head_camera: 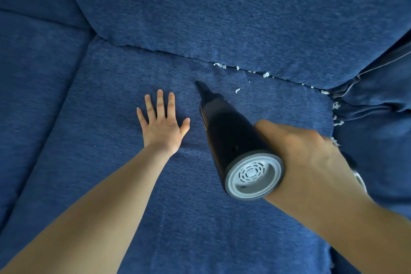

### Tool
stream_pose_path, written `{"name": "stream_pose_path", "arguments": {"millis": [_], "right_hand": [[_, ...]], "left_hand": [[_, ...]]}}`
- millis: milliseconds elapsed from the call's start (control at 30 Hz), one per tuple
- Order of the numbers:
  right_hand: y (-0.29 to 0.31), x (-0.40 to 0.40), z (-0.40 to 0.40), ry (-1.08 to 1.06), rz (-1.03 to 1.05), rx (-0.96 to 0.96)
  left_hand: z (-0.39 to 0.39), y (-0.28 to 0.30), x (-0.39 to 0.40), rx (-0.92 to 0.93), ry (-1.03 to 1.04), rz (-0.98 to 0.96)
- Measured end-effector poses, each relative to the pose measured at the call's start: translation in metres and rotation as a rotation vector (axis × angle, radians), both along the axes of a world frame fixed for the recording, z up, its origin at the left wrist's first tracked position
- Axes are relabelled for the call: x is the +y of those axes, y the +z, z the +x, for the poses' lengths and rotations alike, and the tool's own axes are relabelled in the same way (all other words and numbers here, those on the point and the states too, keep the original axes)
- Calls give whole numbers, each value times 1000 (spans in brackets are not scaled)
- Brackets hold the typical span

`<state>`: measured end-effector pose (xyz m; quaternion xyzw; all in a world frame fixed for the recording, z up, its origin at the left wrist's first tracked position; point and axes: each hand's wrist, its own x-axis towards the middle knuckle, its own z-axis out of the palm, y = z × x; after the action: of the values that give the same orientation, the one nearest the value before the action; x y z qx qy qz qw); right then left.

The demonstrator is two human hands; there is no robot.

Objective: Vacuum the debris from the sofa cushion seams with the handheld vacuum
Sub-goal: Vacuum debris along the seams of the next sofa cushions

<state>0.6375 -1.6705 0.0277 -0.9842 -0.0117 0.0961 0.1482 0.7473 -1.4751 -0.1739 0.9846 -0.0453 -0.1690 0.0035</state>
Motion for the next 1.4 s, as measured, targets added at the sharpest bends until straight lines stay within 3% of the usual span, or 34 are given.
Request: {"name": "stream_pose_path", "arguments": {"millis": [267, 600, 1133, 1400], "right_hand": [[9, 6, 33, -101, 102, 10], [5, 10, 53, -81, 38, 10], [12, -12, 44, -122, -69, 48], [3, -18, 48, -145, -102, 69]], "left_hand": [[2, 17, -6, 36, -19, -37], [31, 2, -35, 75, -301, 15], [13, 30, -40, 120, -322, 33], [11, 10, -34, 62, -303, 25]]}}
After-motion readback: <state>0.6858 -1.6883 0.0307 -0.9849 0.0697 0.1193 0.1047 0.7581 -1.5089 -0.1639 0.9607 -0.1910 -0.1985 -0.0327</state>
